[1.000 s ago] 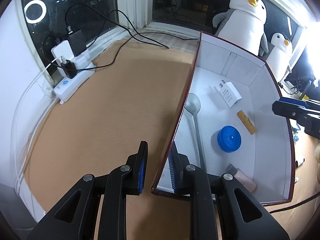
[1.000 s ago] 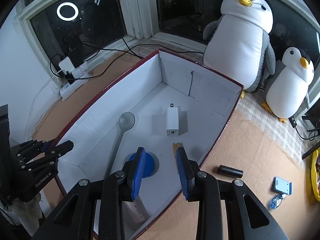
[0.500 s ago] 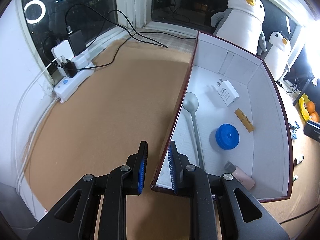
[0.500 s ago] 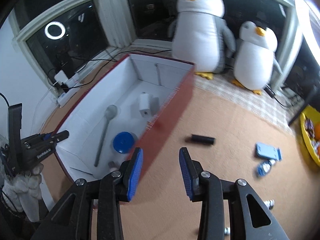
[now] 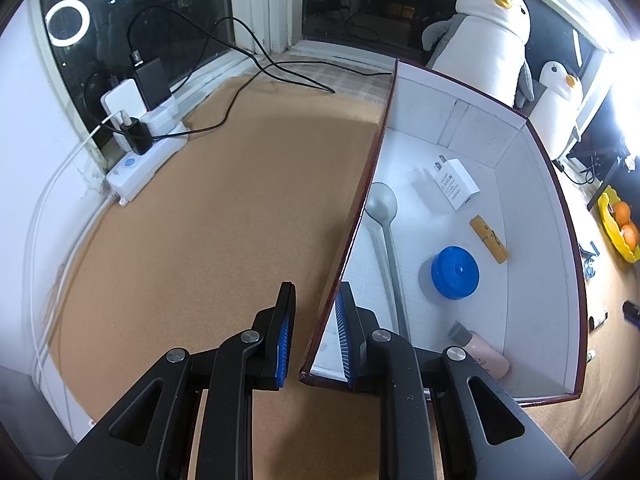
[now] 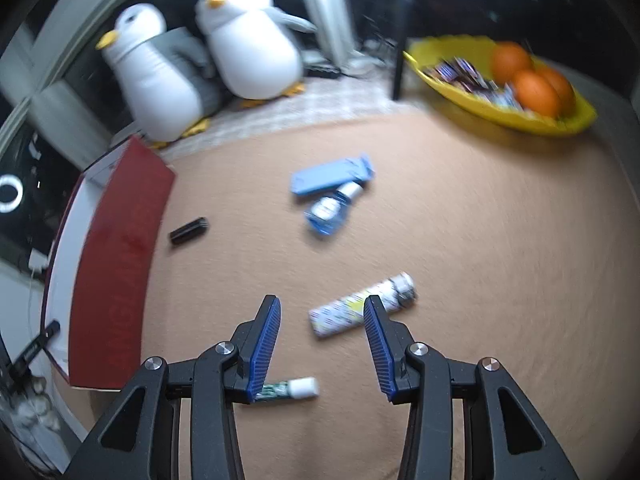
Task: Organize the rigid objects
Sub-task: 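Move the right tool back and grasp the patterned lighter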
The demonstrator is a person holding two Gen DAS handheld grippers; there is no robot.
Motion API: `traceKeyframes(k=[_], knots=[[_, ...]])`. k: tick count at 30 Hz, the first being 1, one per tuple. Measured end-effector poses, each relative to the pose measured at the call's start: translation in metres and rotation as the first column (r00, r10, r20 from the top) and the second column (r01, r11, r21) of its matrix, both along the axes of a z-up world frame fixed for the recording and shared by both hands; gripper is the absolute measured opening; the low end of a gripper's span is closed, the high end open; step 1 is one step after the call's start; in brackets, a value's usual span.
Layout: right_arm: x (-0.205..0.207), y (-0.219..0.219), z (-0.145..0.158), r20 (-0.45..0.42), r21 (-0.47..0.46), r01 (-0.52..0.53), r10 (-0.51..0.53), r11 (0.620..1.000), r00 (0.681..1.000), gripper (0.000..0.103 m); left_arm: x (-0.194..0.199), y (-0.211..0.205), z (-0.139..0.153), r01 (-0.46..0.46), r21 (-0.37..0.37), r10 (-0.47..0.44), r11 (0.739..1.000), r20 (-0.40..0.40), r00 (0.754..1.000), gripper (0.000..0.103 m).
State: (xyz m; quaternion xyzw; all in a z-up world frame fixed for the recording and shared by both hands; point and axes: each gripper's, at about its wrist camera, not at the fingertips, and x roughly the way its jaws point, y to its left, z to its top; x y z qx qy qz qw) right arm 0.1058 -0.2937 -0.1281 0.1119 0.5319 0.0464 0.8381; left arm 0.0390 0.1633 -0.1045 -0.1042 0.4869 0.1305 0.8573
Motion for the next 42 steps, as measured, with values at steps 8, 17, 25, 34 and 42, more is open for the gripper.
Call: traceKeyframes(k=[8, 17, 25, 34, 42], knots=[[0.006, -0.021, -0.031, -0.08, 0.07, 0.066, -0.061, 0.995, 0.995, 0.04, 0.0, 0.0, 0.0, 0.0, 0.002, 0.0, 1.0, -0.001, 1.0, 0.019], [0.026, -0.016, -0.049, -0.137, 0.102, 0.077, -0.062, 0.992, 0.989, 0.04, 0.0, 0.002, 0.0, -0.007, -0.001, 0.007, 1.0, -0.002, 1.0, 0.019], [0.044, -0.005, -0.05, -0.142, 0.035, 0.031, -0.026, 0.999, 0.99, 0.04, -0.001, 0.003, 0.001, -0.01, -0.002, 0.01, 1.0, -0.004, 1.0, 0.019], [0.06, 0.033, -0.053, -0.124, -0.109, -0.147, 0.134, 0.983, 0.983, 0.039, -0.001, 0.003, 0.0, -0.011, -0.001, 0.011, 1.0, -0.003, 1.0, 0.019], [0.055, 0.052, -0.055, -0.123, -0.237, -0.248, 0.224, 0.939, 0.967, 0.021, -0.002, 0.005, 0.0, -0.015, -0.001, 0.015, 1.0, -0.003, 1.0, 0.019]])
